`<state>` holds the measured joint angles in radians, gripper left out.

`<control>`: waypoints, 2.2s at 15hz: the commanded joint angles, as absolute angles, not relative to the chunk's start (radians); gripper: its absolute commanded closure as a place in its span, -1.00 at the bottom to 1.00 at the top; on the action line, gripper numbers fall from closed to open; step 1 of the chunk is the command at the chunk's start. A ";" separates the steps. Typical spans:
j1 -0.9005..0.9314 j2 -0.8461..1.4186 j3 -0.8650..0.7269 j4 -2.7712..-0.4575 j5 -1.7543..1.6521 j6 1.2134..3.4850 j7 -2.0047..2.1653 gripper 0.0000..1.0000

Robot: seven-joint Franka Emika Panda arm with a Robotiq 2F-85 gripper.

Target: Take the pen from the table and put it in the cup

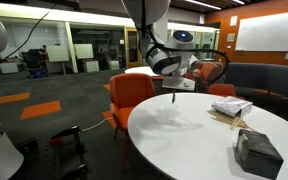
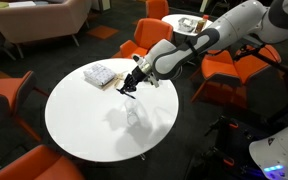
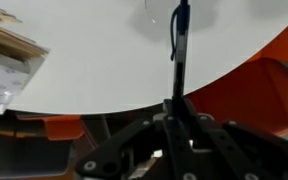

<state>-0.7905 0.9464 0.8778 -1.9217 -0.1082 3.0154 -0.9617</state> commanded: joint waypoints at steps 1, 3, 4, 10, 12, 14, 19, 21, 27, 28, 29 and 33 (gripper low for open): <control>-0.934 1.086 1.019 -1.958 -0.225 3.019 -1.124 0.99; -0.992 1.165 1.073 -1.973 -0.285 3.005 -1.203 0.99; -1.016 1.208 1.096 -1.976 -0.312 2.992 -1.246 0.99; -1.125 1.435 1.205 -1.963 -0.350 2.814 -1.533 0.99; -1.143 1.457 1.218 -1.958 -0.319 2.741 -1.606 0.99; -1.135 1.425 1.203 -1.956 -0.293 2.729 -1.610 0.99; -1.118 1.395 1.184 -1.941 -0.265 2.751 -1.581 0.99; -1.109 1.389 1.175 -1.932 -0.254 2.759 -1.570 0.99; -1.042 1.322 1.103 -1.885 -0.234 2.787 -1.504 0.99; -1.029 1.316 1.093 -1.875 -0.234 2.787 -1.496 0.99; -1.012 1.300 1.079 -1.868 -0.234 2.793 -1.481 0.99; -0.952 1.250 1.028 -1.843 -0.233 2.818 -1.425 0.99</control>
<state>-1.0075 1.3323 1.0796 -1.8501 -0.2646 2.7880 -1.4749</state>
